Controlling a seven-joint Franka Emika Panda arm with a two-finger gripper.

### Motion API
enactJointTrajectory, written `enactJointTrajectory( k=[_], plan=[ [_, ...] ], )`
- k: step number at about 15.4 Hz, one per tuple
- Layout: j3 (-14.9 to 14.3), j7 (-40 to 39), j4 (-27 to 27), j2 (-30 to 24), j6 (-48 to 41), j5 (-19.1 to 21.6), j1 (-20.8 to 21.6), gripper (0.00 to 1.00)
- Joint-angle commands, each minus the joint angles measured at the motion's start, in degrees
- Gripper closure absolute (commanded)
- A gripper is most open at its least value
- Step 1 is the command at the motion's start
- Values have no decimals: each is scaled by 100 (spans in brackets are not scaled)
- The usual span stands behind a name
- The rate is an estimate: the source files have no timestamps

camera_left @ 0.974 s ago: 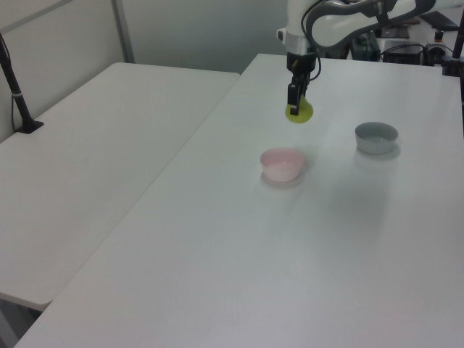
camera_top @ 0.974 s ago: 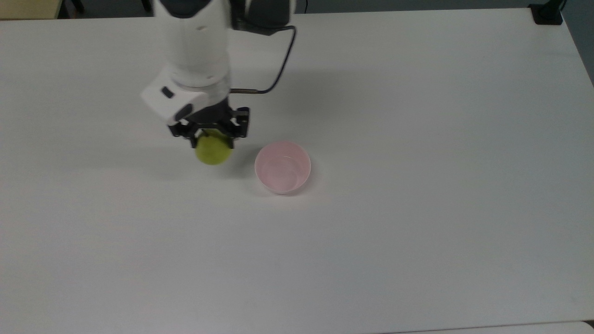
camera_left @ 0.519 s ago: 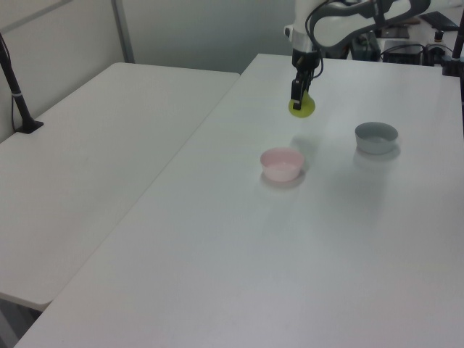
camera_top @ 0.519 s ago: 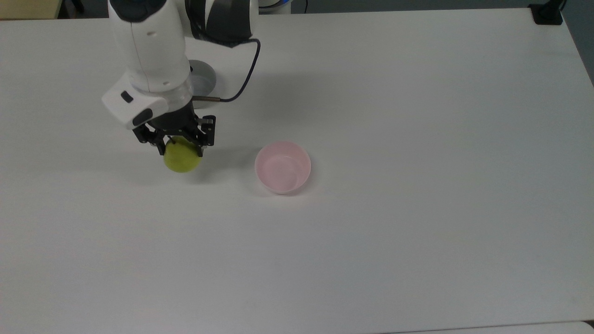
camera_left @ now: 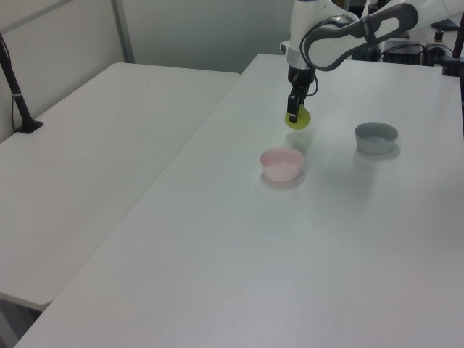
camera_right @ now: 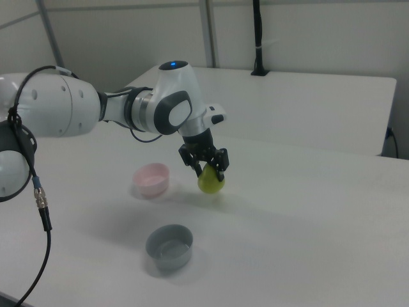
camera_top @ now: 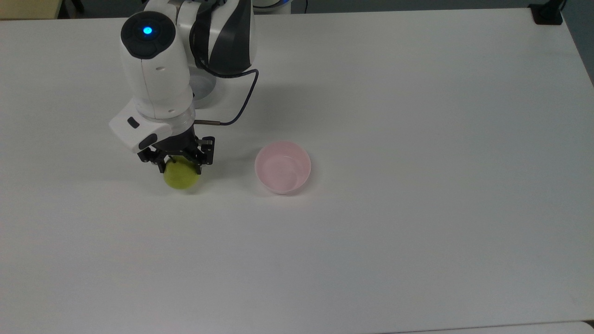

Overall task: Pick up a pear from the bowl
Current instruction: 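Lower the held pear onto the table beside the pink bowl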

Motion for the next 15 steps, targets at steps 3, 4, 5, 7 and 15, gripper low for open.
enactJointTrajectory(
  k=[3, 4, 5, 7, 15],
  plan=[
    [-13, -45, -98, 114, 475, -94, -73, 38],
    [-13, -45, -98, 149, 493, -94, -108, 34],
    [-13, -37, -89, 159, 493, -102, -108, 31],
    [-4, -28, -98, 202, 555, -146, -108, 31],
    [-13, -10, -107, 211, 555, -147, -108, 16]
  ],
)
